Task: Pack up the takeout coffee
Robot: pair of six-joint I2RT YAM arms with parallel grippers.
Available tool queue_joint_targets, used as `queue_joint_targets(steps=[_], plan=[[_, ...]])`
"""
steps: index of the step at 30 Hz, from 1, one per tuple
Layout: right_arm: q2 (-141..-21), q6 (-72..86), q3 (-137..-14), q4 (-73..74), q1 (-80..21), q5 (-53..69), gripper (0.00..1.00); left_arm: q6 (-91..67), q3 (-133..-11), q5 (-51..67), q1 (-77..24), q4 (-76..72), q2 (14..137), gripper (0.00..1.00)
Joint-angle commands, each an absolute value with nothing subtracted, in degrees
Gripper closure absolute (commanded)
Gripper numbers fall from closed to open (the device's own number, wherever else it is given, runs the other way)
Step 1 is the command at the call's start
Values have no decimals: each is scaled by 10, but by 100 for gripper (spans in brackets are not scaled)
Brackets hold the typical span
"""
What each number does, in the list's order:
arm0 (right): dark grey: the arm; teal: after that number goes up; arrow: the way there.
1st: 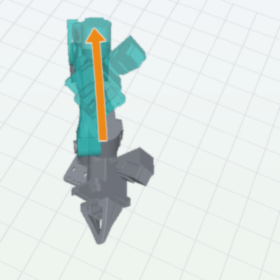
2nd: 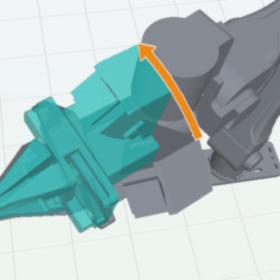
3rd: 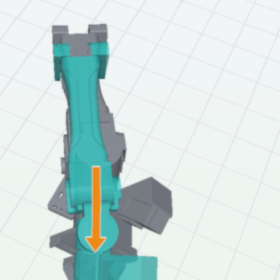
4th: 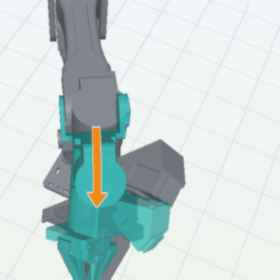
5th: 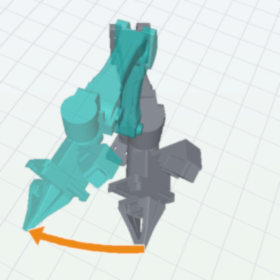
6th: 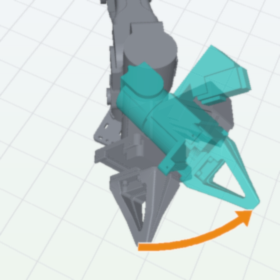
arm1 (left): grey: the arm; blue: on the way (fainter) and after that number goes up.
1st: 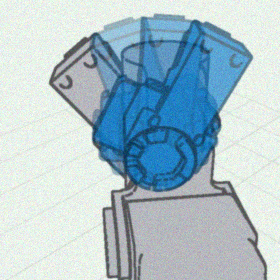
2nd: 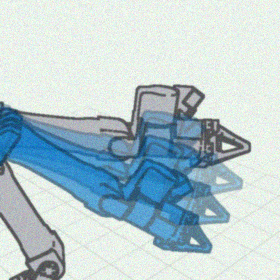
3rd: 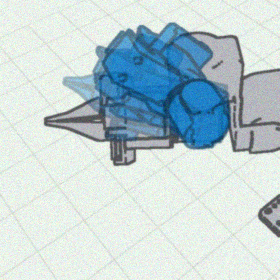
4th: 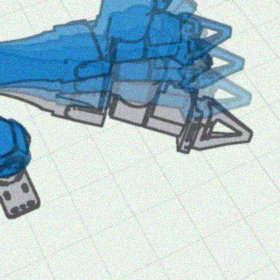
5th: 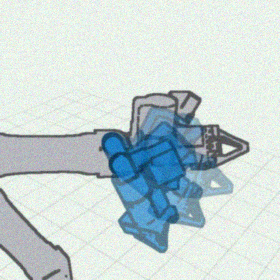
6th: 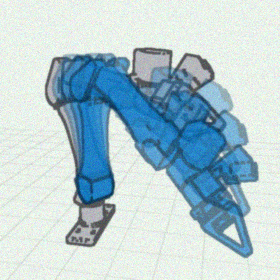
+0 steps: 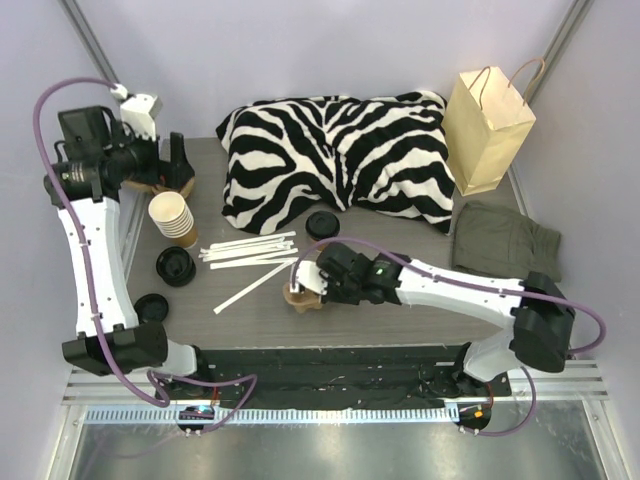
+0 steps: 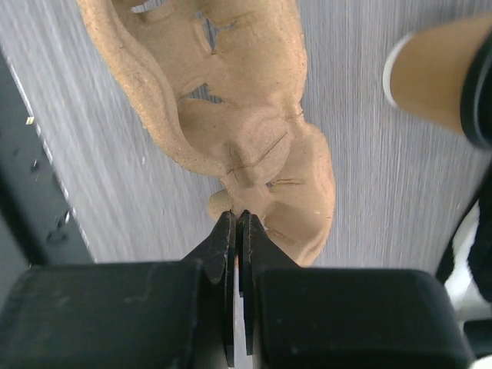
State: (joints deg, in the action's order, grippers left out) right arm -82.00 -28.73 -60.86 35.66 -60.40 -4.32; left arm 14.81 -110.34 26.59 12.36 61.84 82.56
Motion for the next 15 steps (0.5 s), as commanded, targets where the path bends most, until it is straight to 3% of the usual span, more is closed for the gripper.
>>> queue_joint_targets(steps=[1,3,6,7,9,12,15], plan=[[-865,-288,-621,252,-638,-119,98,114,-1014,308,126,614,786,0],[-895,-281,-629,246,-647,-127,94,104,-986,315,126,615,768,0],[-921,-272,-666,270,-655,-120,72,98,-960,336,126,619,755,0],[-922,-272,-675,281,-655,-113,50,96,-954,338,126,617,753,0],[-908,-277,-706,333,-655,-87,29,91,-934,344,126,613,747,0],[-882,-298,-776,417,-650,-48,20,78,-908,377,126,600,742,0],[-862,-284,-873,502,-611,0,18,72,-888,427,123,591,742,0]])
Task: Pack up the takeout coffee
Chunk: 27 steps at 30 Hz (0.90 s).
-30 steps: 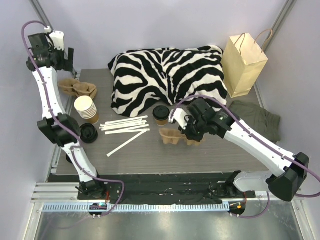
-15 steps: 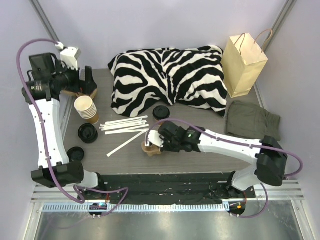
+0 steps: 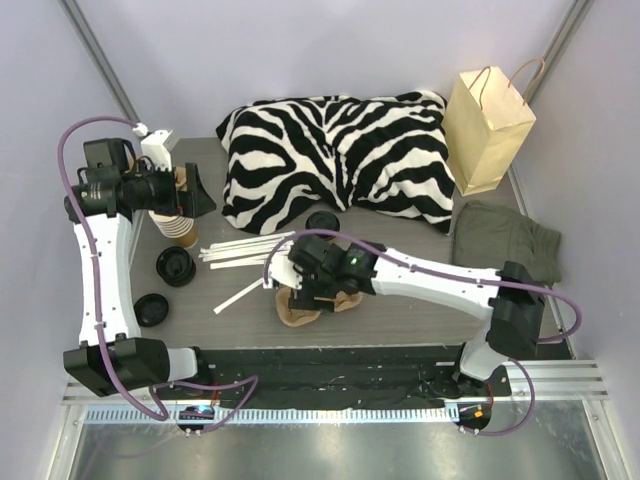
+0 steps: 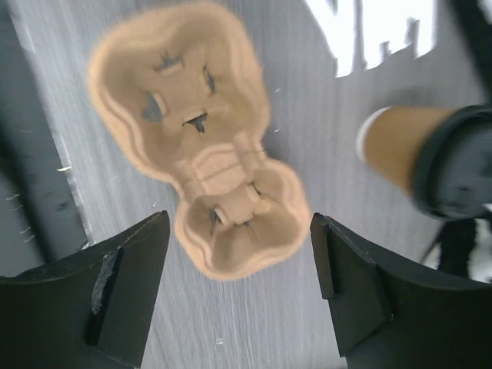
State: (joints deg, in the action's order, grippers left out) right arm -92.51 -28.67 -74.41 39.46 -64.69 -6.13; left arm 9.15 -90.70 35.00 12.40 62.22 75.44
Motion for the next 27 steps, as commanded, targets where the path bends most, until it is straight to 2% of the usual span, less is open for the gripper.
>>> queue_joint_targets(steps=[1,4,6,12,13,15,16,19,20,23,25,27], plan=[[-860,-276,-897,523,-593,22,18,77,-880,437,120,595,741,0],[-853,-255,-965,590,-481,83,16,127,-856,440,79,625,737,1],[-840,-254,-978,616,-392,113,15,149,-839,393,22,647,738,2],[-802,-210,-966,657,-253,119,16,172,-761,310,-137,650,768,10],[-801,-207,-970,664,-186,127,17,171,-752,303,-155,650,781,11],[-814,-214,-1018,688,-108,154,19,163,-749,295,-196,643,794,12],[-825,-221,-1046,700,-18,191,19,159,-751,300,-206,642,800,13],[-910,-227,-1218,750,114,236,21,147,-766,314,-224,632,814,12],[-943,-222,-1326,772,136,238,22,142,-771,316,-226,626,817,13],[-1049,-222,-1493,780,174,208,23,138,-786,322,-226,619,818,12],[-1085,-229,-1507,754,176,170,23,134,-791,316,-226,612,816,12],[-1083,-230,-1450,678,177,156,21,126,-783,307,-226,598,808,12]])
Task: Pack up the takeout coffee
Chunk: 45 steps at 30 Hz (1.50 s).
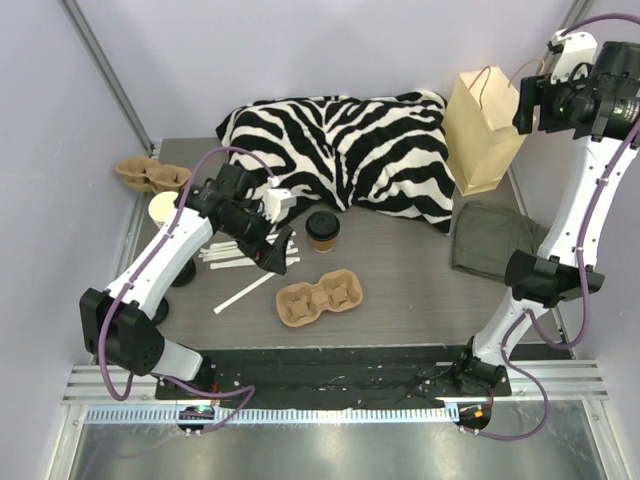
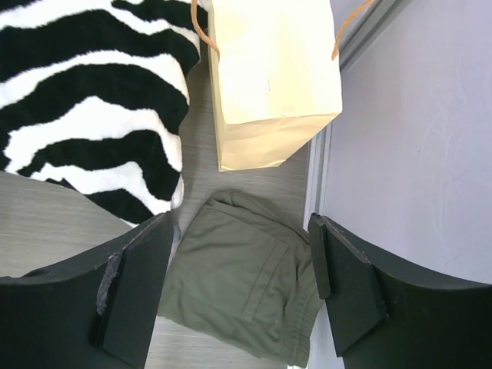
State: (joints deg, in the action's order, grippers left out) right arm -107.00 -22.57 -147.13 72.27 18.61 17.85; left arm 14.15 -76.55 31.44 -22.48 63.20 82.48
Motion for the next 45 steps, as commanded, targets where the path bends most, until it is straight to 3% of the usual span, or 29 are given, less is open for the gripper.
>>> queue_joint_targets(steps=[1,6,14,24,40,45], plan=[[-1072,-229,-1400,617,177,153,20,124,-777,299,-226,590,803,11],[-1077,-210,-1339,504,172,184,18,122,-737,288,-226,577,784,11],[-1168,-222,-1357,483,143,189,18,120,-744,287,-226,578,795,11],[-1176,-258,-1314,403,117,128,22,121,-727,288,-226,577,794,11],[-1151,-245,-1297,322,98,131,22,124,-711,292,-226,570,799,11],[-1190,-246,-1320,322,92,125,27,126,-715,288,-225,576,799,11]])
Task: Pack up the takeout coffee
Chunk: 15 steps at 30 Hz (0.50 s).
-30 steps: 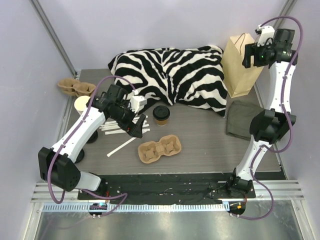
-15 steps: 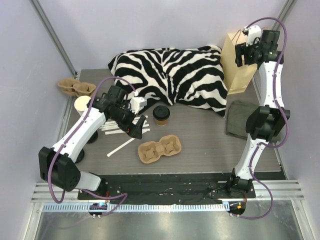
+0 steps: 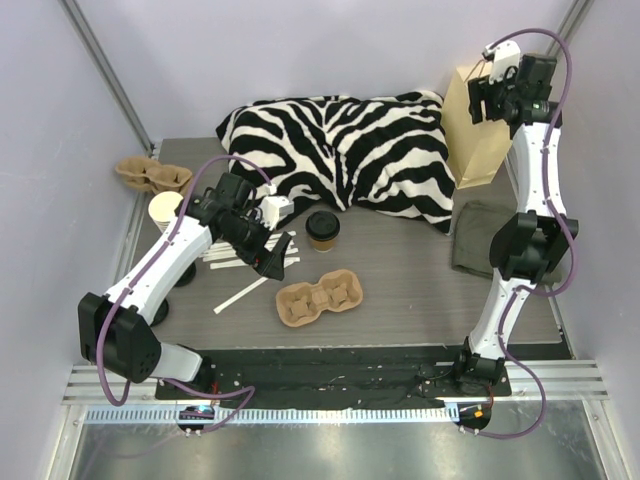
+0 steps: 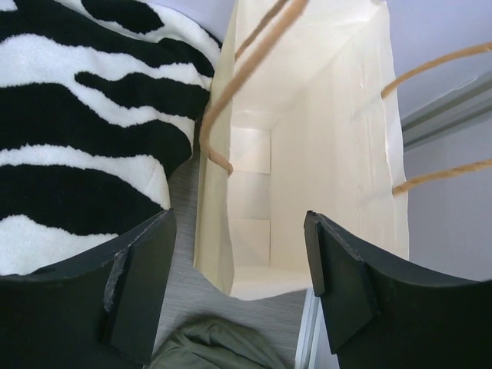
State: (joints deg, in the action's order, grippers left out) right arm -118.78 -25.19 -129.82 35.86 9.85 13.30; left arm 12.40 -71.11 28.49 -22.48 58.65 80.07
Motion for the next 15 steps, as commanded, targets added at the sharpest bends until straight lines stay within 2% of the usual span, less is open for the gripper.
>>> queue_joint_targets(steps=[1,5,10,13,14,15], plan=[[-1195,-244,-1323,322,91,125,29,127,-717,286,-226,577,799,11],[-1204,-246,-1316,327,91,118,38,129,-715,273,-226,574,791,11],[-1204,-258,-1297,341,91,103,44,129,-719,272,-225,573,792,11],[-1206,-258,-1302,359,91,102,58,126,-727,273,-226,573,796,11],[-1203,-258,-1305,359,91,101,72,126,-729,273,-225,573,795,11],[-1200,-256,-1313,363,91,98,81,124,-730,273,-226,572,795,11]])
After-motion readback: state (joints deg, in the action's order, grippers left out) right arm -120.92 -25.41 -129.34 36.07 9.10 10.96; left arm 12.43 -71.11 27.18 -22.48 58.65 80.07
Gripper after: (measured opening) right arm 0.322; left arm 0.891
